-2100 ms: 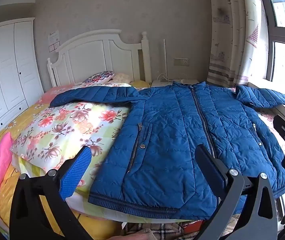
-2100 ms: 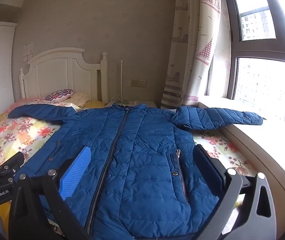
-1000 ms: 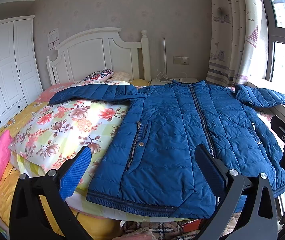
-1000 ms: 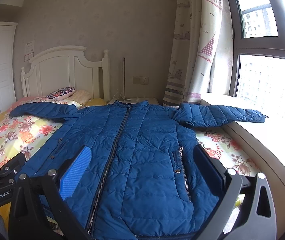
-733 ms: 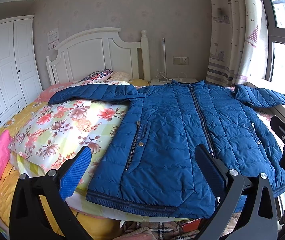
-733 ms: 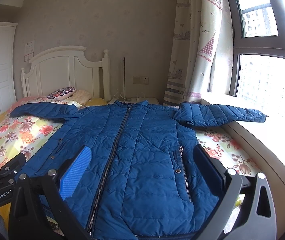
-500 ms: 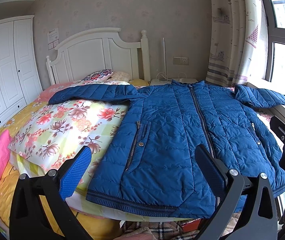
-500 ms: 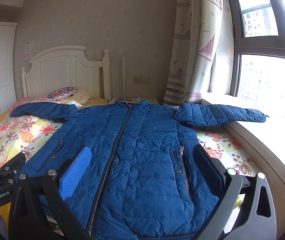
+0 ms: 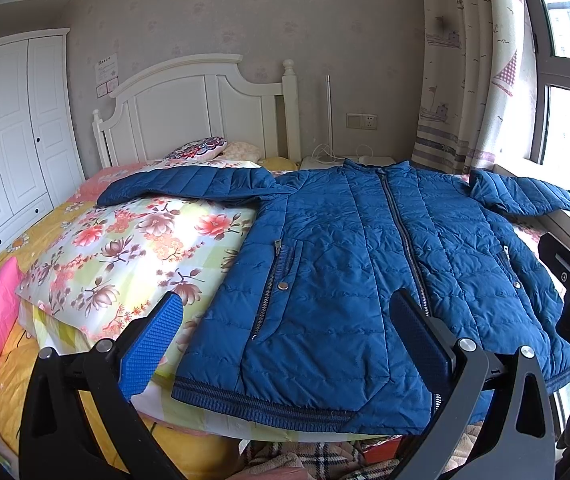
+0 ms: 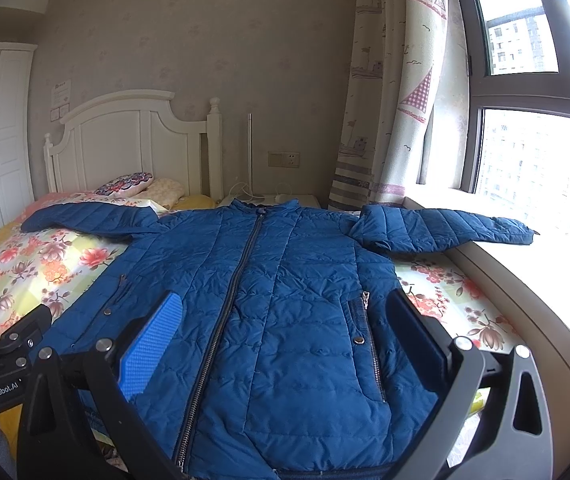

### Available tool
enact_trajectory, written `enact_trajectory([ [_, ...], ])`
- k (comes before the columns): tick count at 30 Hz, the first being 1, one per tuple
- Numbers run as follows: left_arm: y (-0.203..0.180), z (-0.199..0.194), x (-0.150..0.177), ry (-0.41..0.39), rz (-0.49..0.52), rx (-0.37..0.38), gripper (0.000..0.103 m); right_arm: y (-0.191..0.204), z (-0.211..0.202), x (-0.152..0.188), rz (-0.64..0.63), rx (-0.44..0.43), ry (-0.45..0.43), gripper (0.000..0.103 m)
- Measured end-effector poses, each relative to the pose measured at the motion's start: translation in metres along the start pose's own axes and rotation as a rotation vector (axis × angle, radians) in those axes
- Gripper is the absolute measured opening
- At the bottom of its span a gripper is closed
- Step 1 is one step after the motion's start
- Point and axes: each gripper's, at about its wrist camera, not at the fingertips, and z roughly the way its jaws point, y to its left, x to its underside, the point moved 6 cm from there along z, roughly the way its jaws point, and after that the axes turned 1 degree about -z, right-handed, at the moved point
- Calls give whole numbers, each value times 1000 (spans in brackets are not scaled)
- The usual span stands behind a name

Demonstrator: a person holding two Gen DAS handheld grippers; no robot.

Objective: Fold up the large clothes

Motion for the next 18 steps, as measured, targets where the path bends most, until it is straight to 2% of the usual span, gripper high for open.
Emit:
enact_trajectory([
  [18, 1, 0, 3, 3, -2, 2, 99, 1, 2, 2, 0, -2, 3, 101],
])
